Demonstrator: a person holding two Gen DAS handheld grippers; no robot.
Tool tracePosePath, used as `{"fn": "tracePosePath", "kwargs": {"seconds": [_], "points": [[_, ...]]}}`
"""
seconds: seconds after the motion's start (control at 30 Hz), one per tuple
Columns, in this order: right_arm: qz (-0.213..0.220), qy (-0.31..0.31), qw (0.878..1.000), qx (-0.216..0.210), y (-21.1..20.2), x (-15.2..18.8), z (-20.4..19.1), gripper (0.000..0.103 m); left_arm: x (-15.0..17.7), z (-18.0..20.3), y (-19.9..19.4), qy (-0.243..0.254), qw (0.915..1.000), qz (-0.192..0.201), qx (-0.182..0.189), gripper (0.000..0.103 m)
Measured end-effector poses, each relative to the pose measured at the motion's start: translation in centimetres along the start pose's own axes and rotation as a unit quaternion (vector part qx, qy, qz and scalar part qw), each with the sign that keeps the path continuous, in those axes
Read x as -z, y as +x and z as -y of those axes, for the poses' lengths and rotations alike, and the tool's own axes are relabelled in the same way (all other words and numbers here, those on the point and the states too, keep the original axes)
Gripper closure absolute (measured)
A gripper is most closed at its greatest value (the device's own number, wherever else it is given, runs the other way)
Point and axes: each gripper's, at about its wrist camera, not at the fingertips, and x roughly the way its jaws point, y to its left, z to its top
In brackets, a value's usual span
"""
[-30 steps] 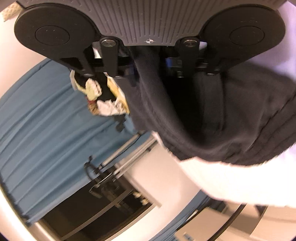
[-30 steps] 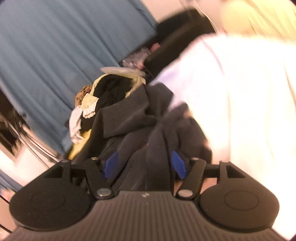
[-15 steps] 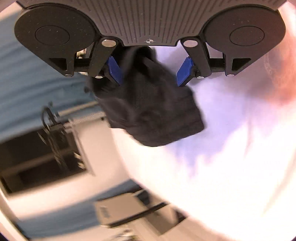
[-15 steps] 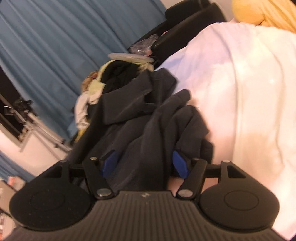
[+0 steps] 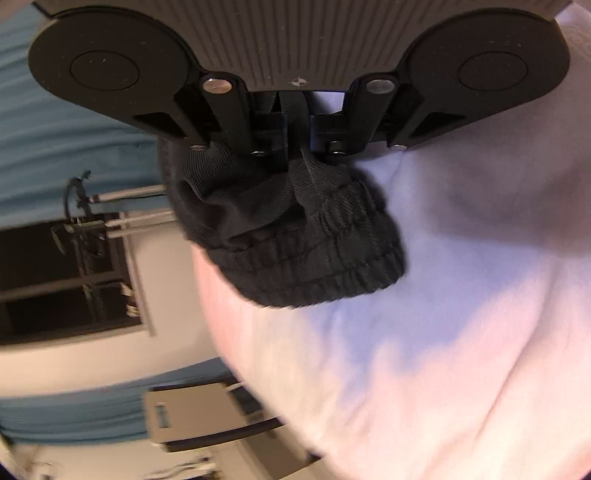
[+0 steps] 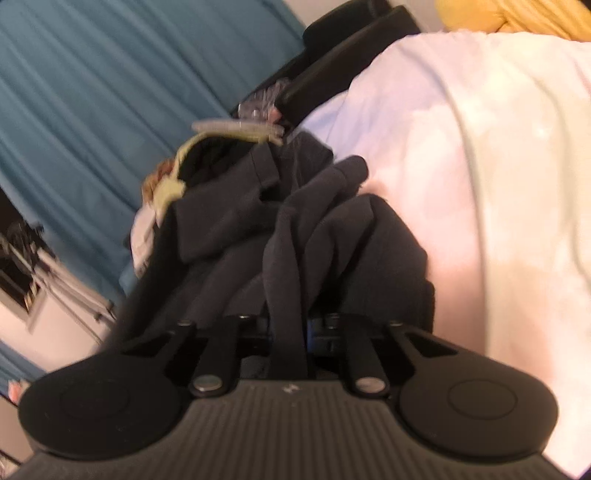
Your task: Fold clothes
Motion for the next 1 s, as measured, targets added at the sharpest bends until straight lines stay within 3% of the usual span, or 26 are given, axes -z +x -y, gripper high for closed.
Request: {"fn": "tracePosePath", "kwargs": {"seconds": [0.2, 0.33, 0.37, 0.43, 0.53, 0.63, 0.77, 0.9, 0.97, 1.0], "points": [[0.082, 0.009, 0.994, -0.065, -8.8, -0.7, -3.8, 0.092, -0.3, 3.7, -4.6, 0.081, 0.9884, 0.068, 0.109, 0.095], [0.161, -0.042, 0.979, -0.114, -14.5, -1.0, -7.1, 0.092, -0.6, 4.3, -6.6, 0.078, 0.9772, 0.099, 0.171, 0.095], [0.187, -0.055, 0.973, -0.12, -15.4, -1.1, -7.6, 0.092, -0.9, 4.2, -6.7, 0.064, 0.9753, 0.106, 0.183, 0.095], [0.222, -0.074, 0.964, -0.122, -15.6, -1.9, -8.2, 0.091, -1.1, 4.1, -5.8, 0.062, 0.9798, 0.103, 0.16, 0.095], [0.176, -0.082, 0.976, -0.103, -11.2, -3.8, -7.9, 0.084, -1.3, 4.0, -4.2, 0.065, 0.9866, 0.095, 0.116, 0.095], [0.061, -0.083, 0.993, -0.053, -4.6, -3.9, -6.1, 0.077, -1.6, 3.9, -2.7, 0.067, 0.9914, 0.087, 0.072, 0.094], [-0.052, -0.07, 0.996, 0.001, 0.9, -2.3, -2.2, 0.074, -1.3, 3.0, -2.8, 0.072, 0.9929, 0.084, 0.046, 0.094], [-0.044, -0.039, 0.998, 0.005, 0.3, -3.0, -0.8, 0.045, -0.7, 2.8, -3.8, 0.083, 0.9921, 0.087, 0.035, 0.093], [-0.024, -0.048, 0.999, 0.001, -1.2, -3.3, -0.9, 0.045, -0.5, 2.2, -4.5, 0.076, 0.9928, 0.087, 0.03, 0.09], [-0.017, -0.056, 0.998, -0.001, -1.8, -3.4, -1.3, 0.045, -0.5, 2.2, -4.8, 0.075, 0.9931, 0.086, 0.029, 0.084]]}}
